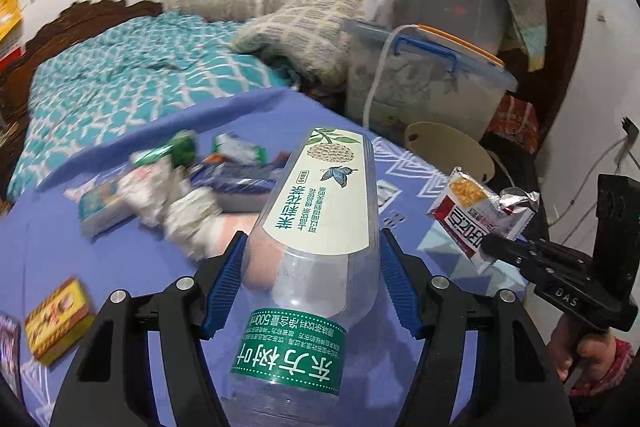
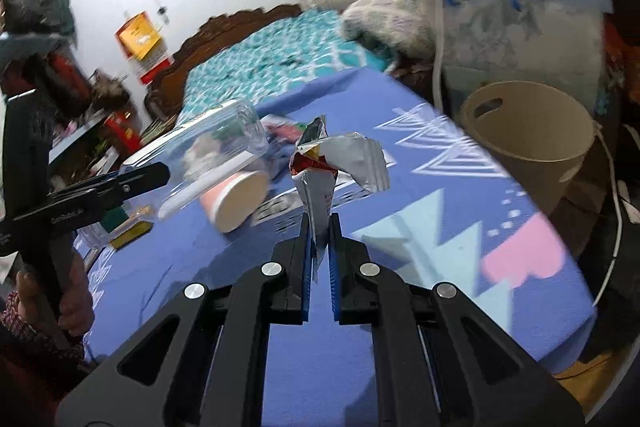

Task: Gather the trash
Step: 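Carry the bottle and wrapper to the beige bin and release both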

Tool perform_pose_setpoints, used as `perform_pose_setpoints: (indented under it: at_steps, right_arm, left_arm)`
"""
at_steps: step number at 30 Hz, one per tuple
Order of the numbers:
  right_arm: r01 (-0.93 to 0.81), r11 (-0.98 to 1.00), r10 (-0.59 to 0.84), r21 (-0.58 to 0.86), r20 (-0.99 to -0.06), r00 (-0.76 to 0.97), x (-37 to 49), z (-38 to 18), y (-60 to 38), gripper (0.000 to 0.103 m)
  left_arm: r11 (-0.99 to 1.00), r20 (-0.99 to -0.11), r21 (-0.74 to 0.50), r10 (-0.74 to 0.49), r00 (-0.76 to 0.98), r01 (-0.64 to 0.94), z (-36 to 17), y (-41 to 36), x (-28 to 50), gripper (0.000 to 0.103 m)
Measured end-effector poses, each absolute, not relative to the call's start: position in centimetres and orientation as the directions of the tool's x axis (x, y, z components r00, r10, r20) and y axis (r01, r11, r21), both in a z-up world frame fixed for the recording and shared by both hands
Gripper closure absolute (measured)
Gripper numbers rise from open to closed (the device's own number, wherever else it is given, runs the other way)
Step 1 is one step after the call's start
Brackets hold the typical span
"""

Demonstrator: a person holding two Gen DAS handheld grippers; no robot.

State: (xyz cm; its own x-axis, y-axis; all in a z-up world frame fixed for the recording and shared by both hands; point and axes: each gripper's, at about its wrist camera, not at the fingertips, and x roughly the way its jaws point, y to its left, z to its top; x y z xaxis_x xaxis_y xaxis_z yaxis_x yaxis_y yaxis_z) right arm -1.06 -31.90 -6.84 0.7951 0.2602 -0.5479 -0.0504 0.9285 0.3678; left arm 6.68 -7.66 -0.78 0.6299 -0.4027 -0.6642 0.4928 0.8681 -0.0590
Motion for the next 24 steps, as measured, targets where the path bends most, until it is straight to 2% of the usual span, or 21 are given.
perform_pose_setpoints:
  at_steps: [6, 11, 18, 20, 23, 24]
  right_arm:
    - [0.096, 0.896, 0.161, 0.433, -0.521, 0.838, 0.4, -7.0, -39.4, 0.093]
    - [0.202, 0.866, 0.106, 0.457, -0.562, 0.820, 3.8, -7.6, -45.5, 0.093]
    - [0.303, 0.841, 0.079, 0.448, -0.656, 0.751, 9.2, -10.3, -51.4, 0.089]
    - [0.320, 0.826, 0.096, 0.463, -0.676, 0.731, 10.3, -11.1, -52.3, 0.089]
    - [0.335, 0.816, 0.096, 0.471, -0.682, 0.725, 10.7, -11.8, -52.8, 0.087]
    - [0.337, 0.820, 0.090, 0.463, -0.685, 0.723, 10.8, -11.8, -52.8, 0.078]
  left_arm:
    - [0.769, -0.653, -0.074, -0.519, 0.552, 0.635, 0.2, -15.7, 10.2, 0.041]
    - [0.657, -0.661, -0.121, -0.612, 0.433, 0.744, -0.5, -24.3, 14.3, 0.041]
    - [0.596, -0.781, -0.120, -0.551, 0.295, 0.794, -5.5, -35.9, 19.9, 0.040]
    - [0.612, -0.803, -0.120, -0.523, 0.286, 0.782, -6.5, -37.2, 21.0, 0.025]
    - [0.627, -0.793, -0.148, -0.537, 0.287, 0.765, -6.4, -37.4, 21.8, 0.023]
    - [0.625, -0.789, -0.155, -0.545, 0.285, 0.765, -6.2, -37.3, 21.7, 0.022]
